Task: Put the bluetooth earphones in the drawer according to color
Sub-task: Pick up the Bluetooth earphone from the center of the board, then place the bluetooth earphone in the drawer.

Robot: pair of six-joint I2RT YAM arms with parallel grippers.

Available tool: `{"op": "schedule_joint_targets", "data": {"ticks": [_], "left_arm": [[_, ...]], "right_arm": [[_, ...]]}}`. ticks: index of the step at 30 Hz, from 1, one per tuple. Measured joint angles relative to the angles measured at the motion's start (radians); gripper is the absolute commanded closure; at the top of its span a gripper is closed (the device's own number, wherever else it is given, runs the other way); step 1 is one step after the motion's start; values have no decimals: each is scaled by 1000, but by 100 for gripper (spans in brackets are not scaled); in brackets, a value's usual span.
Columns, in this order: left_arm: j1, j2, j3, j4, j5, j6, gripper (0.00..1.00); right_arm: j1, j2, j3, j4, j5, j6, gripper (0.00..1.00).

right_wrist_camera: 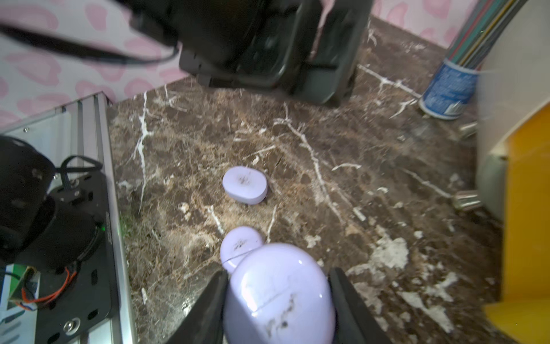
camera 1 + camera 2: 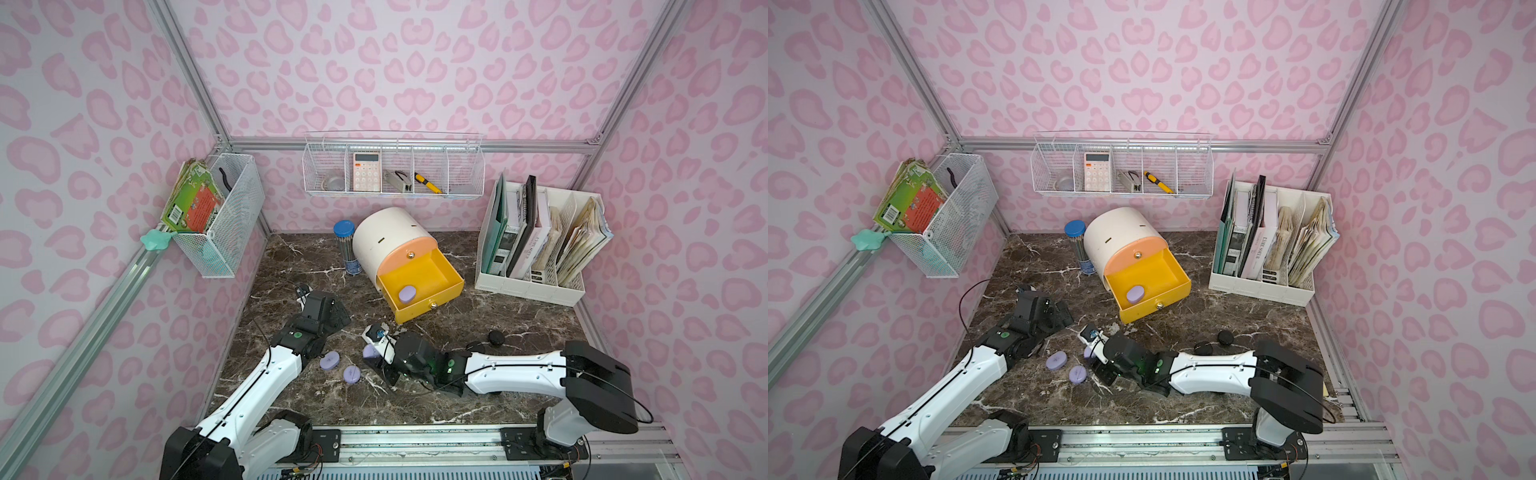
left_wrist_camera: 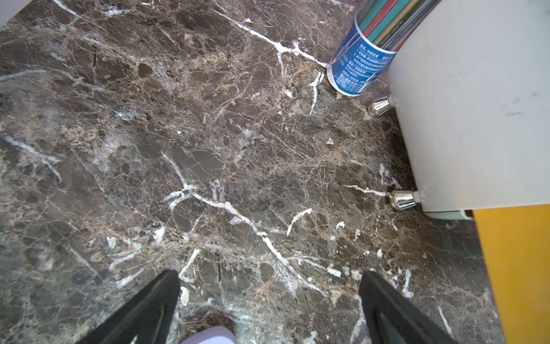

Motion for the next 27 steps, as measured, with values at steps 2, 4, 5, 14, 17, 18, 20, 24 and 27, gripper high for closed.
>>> {"op": "schedule_joint_targets", "data": {"ticks": [2, 4, 5, 14, 17, 18, 20, 24, 27], "left_arm": [[0, -2, 0, 1, -2, 0, 1], [0, -5, 0, 0, -3, 0, 1], [0, -5, 0, 1, -3, 0, 1], [0, -5, -1, 0, -8, 0, 1], [0, -5, -1, 0, -11, 0, 1], [0, -5, -1, 0, -12, 0, 1], [0, -5, -1, 0, -13, 0, 1], [0, -2, -1, 0, -14, 0, 1], [0, 2, -1, 0, -17, 0, 1]], "right_arm": [[-36, -32, 6, -1, 0, -15, 64], [-74, -50, 21, -13, 0, -26, 64], [-99, -56, 35, -27, 0, -31, 65], [-325, -59, 162, -152, 12, -40, 64], [-399, -52, 196, -187, 12, -34, 64], [-424, -44, 211, -201, 12, -30, 64], [-464, -25, 236, -224, 12, -25, 64], [-540, 13, 273, -267, 12, -24, 63], [-576, 39, 291, -288, -3, -25, 62]]}}
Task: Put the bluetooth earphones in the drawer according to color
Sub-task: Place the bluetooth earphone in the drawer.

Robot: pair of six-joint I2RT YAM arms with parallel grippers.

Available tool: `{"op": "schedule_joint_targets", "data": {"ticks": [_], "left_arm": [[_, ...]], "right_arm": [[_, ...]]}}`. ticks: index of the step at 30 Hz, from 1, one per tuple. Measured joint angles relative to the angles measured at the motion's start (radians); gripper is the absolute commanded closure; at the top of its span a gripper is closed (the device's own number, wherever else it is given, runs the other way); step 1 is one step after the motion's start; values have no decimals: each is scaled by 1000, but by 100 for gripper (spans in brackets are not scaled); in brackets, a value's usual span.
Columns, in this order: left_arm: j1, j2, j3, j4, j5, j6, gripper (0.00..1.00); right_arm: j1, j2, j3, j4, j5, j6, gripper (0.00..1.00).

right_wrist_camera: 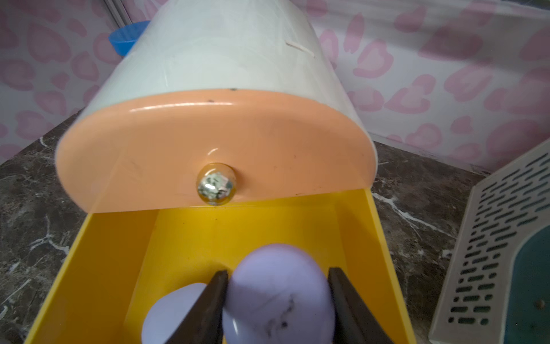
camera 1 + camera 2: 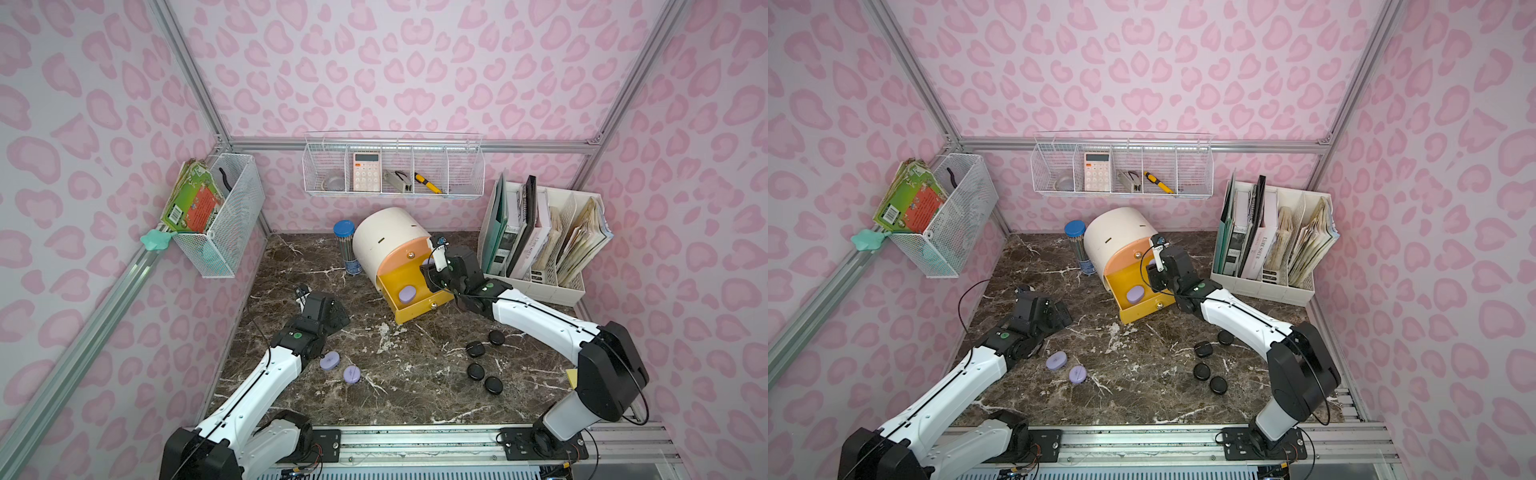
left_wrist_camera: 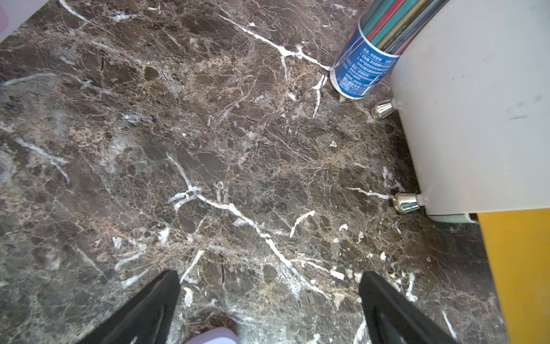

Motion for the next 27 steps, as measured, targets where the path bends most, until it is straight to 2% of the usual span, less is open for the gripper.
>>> {"op": "schedule_joint_targets", "data": {"ticks": [6, 15, 18, 23, 27], "left_arm": [[0, -3, -2, 0, -2, -4, 1], [0, -31, -13, -1, -5, -24, 1], [0, -34, -9, -13, -5, -38, 1], [1, -47, 17, -77, -10, -83, 1], [1, -81, 35, -158, -27, -145, 1]], "right_arm": [[-54, 55, 42, -27, -7, -5, 54], [-86, 71, 80, -59, -31, -12, 33], [-88, 51, 86, -70, -34, -14, 27], [-89, -3, 80, -80, -51, -16, 24], [-89, -83, 37, -84, -72, -16, 13]]}}
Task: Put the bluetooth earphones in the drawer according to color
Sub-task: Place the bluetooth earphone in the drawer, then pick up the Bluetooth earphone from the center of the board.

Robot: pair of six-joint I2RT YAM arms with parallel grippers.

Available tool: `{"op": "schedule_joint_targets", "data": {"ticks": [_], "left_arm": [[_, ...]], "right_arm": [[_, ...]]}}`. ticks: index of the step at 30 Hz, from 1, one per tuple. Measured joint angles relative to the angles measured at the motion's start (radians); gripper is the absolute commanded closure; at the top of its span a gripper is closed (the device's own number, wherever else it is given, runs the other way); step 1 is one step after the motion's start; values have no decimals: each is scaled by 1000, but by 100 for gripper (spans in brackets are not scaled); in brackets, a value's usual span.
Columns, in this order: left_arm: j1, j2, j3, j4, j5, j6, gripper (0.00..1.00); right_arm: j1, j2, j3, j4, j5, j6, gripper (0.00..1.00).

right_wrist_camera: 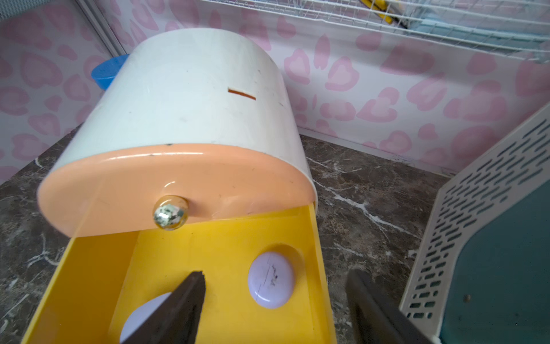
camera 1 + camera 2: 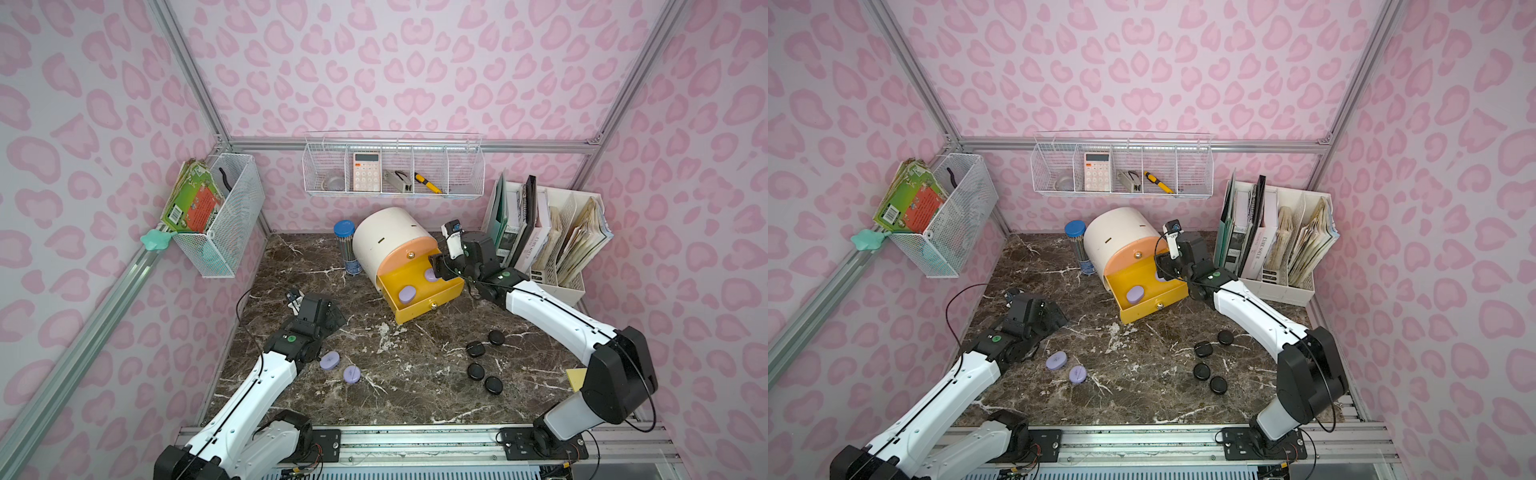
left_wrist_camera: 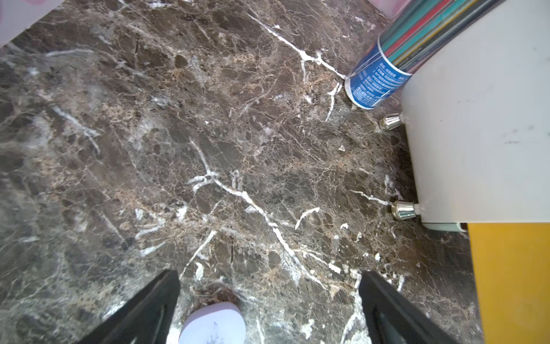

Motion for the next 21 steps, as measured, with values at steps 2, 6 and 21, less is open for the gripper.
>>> {"op": "schedule_joint_targets", "data": {"ticks": [2, 6, 21], "left_arm": [[0, -18, 2, -48, -5, -37, 1], [1, -67, -9, -163, -5, -120, 1], [1, -143, -130, -217, 140, -123, 1]], "right_arm": [[0, -54, -42, 4, -7, 0, 7], [-3, -146, -132, 11, -7, 1, 2], [-9, -442, -438, 44, -7, 46, 2]]}}
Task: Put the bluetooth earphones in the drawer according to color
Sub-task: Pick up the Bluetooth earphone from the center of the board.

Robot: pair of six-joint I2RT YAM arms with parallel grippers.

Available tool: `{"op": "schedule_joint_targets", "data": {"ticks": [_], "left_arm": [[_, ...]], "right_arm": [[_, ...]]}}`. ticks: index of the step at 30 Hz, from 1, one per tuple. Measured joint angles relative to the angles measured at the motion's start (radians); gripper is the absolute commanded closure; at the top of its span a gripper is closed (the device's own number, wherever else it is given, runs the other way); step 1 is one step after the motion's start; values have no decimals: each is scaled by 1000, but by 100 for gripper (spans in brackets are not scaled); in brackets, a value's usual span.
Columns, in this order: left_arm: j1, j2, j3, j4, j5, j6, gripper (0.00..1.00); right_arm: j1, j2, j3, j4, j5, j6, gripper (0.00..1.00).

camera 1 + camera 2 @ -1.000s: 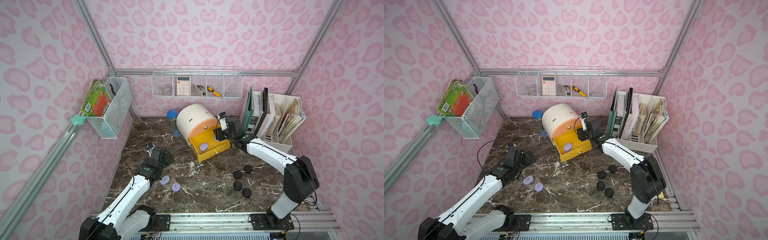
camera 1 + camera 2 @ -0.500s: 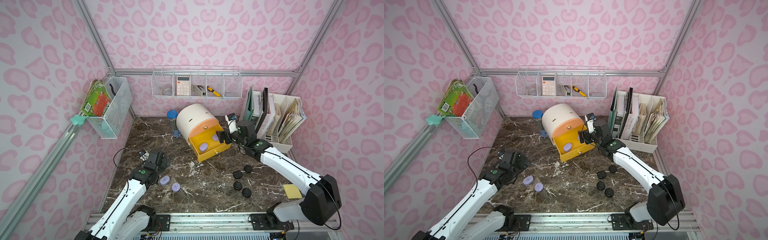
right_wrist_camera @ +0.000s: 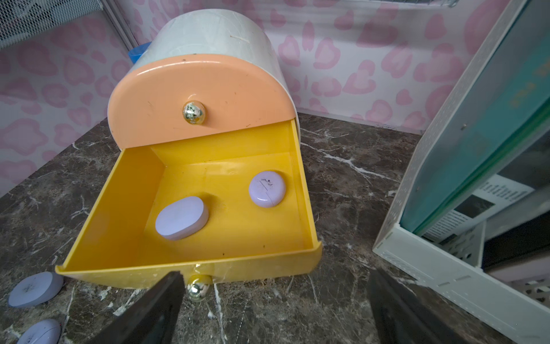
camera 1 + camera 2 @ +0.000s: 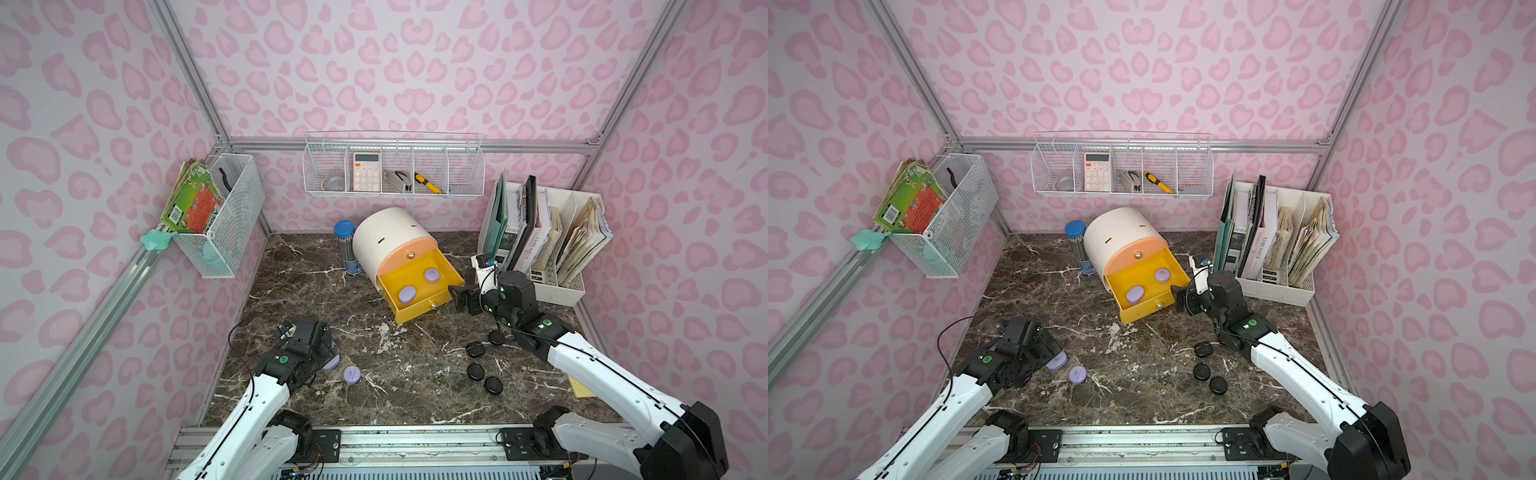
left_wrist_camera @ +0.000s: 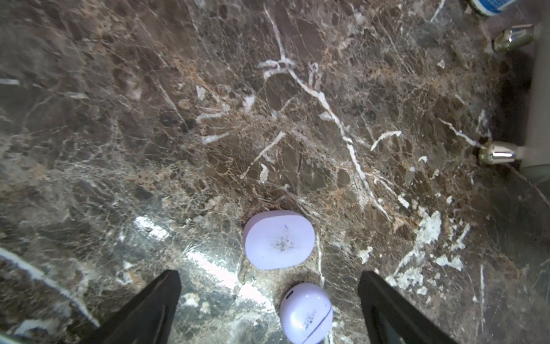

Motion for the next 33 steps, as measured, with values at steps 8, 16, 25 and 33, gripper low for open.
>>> {"op": "schedule_joint_targets", "data": {"ticks": [8, 16, 25, 33], "left_arm": [[0, 110, 8, 129, 29, 95, 1], [31, 315, 49, 226, 71, 160, 1], [38, 378, 48, 249, 162, 166, 1], [38, 366, 38, 219, 238, 155, 1]], "right_arm": [[-1, -75, -98, 32, -30, 31, 2], [-1, -108, -144, 50, -44, 48, 2], [-1, -130, -166, 67, -44, 51, 2], [-1, -133, -178, 76, -44, 51, 2]]}}
